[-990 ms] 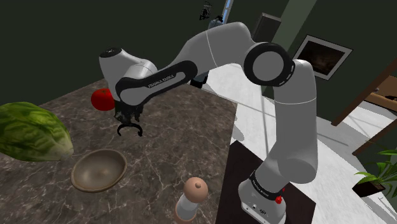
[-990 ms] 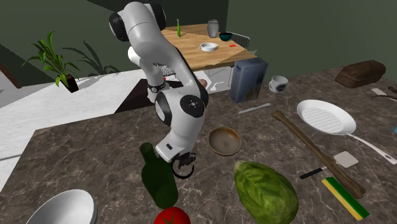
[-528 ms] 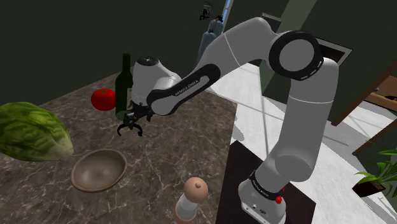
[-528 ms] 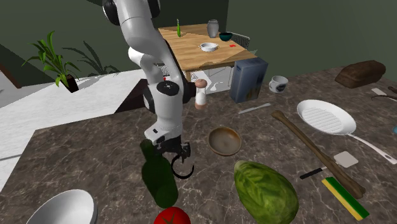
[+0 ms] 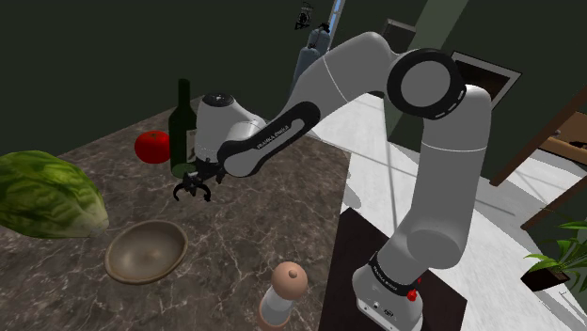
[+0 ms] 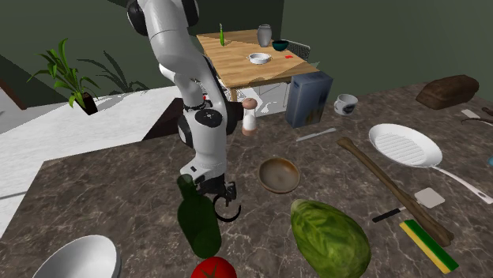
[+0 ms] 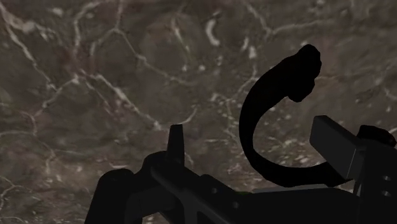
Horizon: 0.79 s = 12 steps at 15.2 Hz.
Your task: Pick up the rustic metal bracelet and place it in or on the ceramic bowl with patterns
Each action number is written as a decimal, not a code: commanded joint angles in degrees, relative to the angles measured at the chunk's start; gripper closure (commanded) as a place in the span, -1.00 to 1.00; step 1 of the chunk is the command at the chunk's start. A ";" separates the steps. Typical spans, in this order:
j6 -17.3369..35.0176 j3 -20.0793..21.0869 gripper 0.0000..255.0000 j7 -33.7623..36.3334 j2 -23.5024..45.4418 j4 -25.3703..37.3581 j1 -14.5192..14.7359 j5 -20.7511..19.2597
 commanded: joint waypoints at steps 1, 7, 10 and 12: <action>0.05 -0.01 -1.00 0.02 0.01 -0.03 0.01 -0.02; 0.03 -0.01 1.00 0.01 0.01 -0.02 0.00 -0.02; 0.03 -0.01 1.00 0.01 0.00 -0.02 0.00 -0.01; 0.03 -0.01 1.00 0.00 0.00 -0.02 0.00 -0.01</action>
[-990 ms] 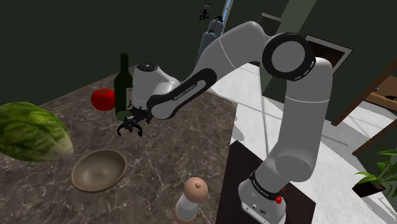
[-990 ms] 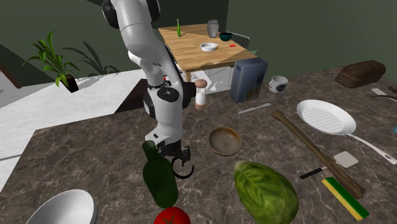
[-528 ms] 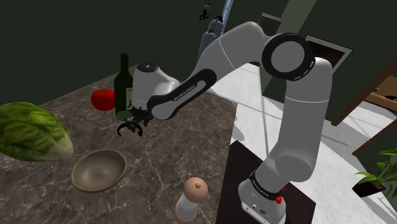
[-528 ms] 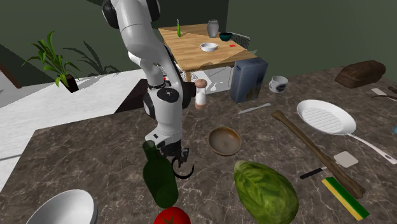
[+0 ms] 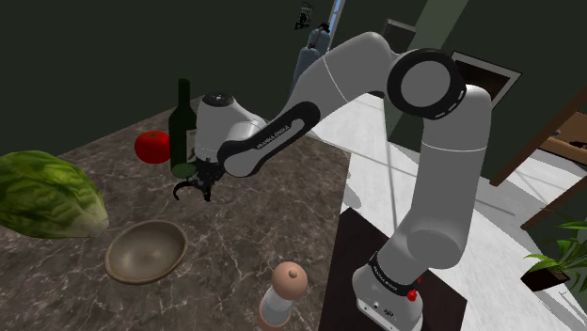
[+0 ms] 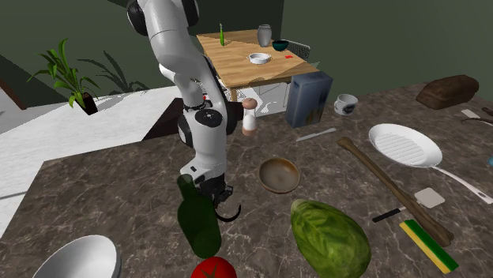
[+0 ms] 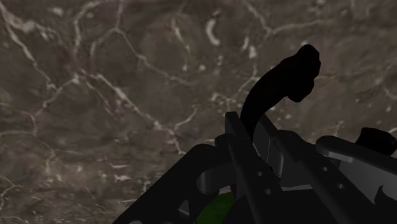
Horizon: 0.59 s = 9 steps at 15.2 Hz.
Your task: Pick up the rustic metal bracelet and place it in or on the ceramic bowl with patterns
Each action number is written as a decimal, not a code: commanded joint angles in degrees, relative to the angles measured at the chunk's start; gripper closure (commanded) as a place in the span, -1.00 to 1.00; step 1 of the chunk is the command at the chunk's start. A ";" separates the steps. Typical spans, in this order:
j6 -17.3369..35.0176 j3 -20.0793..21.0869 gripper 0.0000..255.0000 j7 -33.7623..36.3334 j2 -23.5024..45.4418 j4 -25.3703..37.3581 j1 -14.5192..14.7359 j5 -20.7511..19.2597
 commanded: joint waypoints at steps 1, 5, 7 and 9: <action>0.02 0.00 1.00 0.01 0.03 -0.01 0.01 -0.01; -2.19 1.02 1.00 -1.35 -2.27 0.06 -0.70 1.67; -3.33 1.48 1.00 -2.02 -3.38 0.18 -1.03 2.50; -4.48 1.91 1.00 -2.69 -4.46 0.34 -1.32 3.33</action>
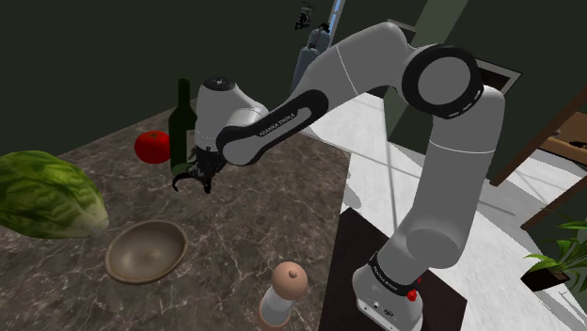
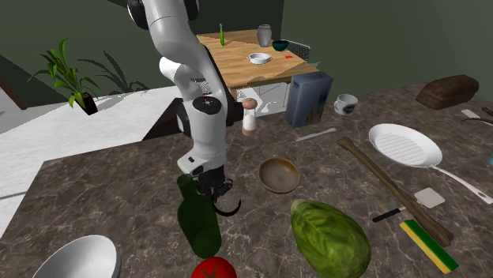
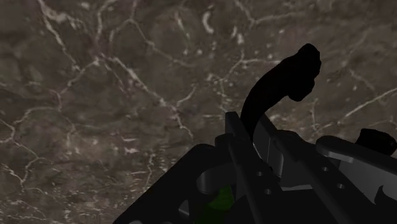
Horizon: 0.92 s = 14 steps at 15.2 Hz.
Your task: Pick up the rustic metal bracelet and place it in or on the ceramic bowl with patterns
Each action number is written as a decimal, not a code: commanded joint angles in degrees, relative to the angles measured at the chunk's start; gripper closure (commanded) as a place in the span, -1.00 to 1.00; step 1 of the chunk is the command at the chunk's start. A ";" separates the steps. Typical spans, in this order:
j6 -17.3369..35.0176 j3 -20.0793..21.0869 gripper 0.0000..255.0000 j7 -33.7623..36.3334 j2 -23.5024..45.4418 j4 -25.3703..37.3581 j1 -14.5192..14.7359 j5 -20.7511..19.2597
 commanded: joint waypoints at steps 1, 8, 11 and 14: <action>-1.10 0.36 1.00 -0.76 -0.96 0.24 -0.36 0.80; -5.32 1.54 1.00 -2.96 -4.46 1.33 -1.17 3.51; -7.19 1.92 1.00 -3.83 -5.82 2.00 -1.43 4.58; -9.11 2.25 1.00 -4.65 -7.11 2.78 -1.64 5.58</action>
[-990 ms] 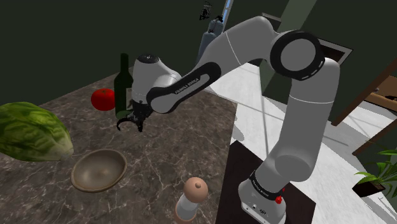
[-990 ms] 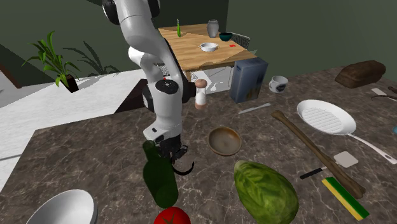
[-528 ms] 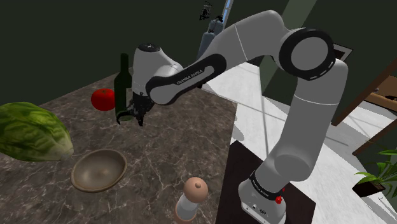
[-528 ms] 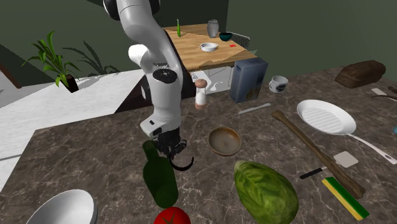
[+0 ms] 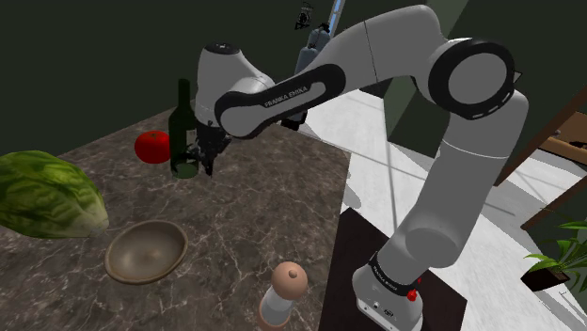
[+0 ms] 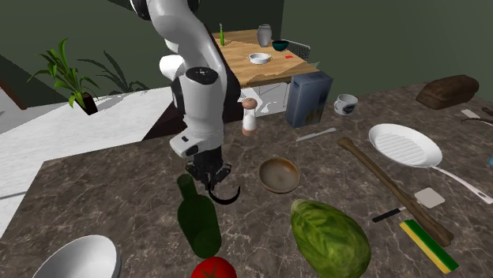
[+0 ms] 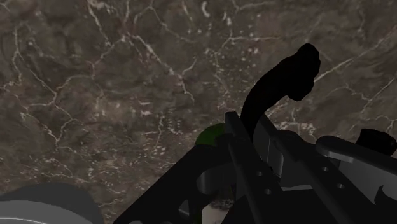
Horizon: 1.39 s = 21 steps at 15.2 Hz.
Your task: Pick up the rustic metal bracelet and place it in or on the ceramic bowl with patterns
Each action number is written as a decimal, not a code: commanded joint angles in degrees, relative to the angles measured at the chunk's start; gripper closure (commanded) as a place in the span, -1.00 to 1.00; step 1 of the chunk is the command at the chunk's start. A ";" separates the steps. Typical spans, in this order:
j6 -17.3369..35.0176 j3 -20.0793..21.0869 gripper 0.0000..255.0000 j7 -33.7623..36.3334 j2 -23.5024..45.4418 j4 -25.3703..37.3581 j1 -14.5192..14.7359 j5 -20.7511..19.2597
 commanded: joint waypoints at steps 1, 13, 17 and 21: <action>-1.19 0.17 1.00 -0.52 -0.70 0.57 -0.14 0.58; -3.72 6.00 1.00 15.86 -2.98 -1.51 9.46 -1.19; -5.39 7.90 1.00 21.64 -2.03 -0.04 13.00 -2.35; -4.82 8.28 1.00 24.31 -0.65 0.12 14.47 -3.62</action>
